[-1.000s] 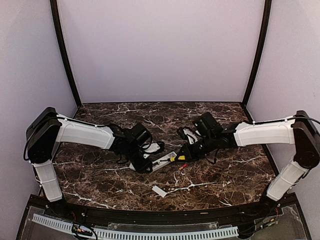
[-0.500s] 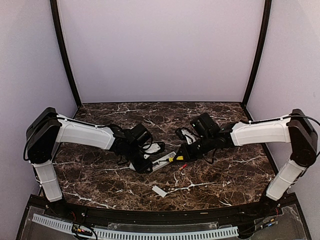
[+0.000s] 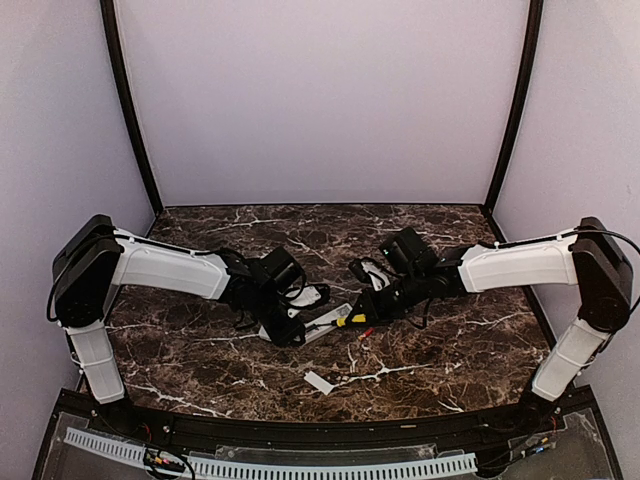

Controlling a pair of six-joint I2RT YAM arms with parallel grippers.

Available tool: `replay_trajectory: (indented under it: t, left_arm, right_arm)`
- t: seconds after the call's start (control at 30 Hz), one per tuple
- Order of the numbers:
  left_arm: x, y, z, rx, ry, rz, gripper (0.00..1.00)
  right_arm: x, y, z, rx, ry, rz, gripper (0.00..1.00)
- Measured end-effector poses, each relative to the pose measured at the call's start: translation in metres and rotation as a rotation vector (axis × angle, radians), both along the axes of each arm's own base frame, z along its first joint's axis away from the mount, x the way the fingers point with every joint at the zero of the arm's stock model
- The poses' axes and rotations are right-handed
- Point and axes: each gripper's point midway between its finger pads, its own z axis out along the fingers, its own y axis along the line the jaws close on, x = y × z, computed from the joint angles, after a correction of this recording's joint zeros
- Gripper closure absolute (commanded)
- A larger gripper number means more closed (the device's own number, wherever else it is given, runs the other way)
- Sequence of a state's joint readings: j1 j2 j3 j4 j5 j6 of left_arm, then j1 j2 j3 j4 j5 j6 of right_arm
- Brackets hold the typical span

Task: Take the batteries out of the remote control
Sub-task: Remove the battery from the remote control without the battery cover.

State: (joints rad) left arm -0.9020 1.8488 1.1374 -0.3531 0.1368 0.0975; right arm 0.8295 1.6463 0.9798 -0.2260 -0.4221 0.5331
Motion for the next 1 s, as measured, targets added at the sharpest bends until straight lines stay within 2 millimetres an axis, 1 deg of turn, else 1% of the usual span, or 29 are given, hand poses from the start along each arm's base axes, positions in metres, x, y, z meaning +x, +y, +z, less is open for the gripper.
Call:
replay_trajectory:
  t: [0.57, 0.8, 1.0]
  left_arm:
    - [-0.0002, -0.0001, 0.0, 0.001, -0.002, -0.001, 0.8]
    - [-0.0003, -0.0002, -0.0003, 0.003, -0.004, -0.002, 0.8]
    - [-0.0002, -0.0003, -0.0002, 0.005, -0.006, -0.002, 0.8]
  right_arm:
    - [0.0022, -0.0005, 0.001, -0.009, -0.018, -0.009, 1.0]
    - [0.007, 0.0004, 0.0043, -0.002, -0.044, -0.02, 1.0]
    - [0.0061, 0.0012, 0.0045, 0.0, -0.044, -0.017, 1.0]
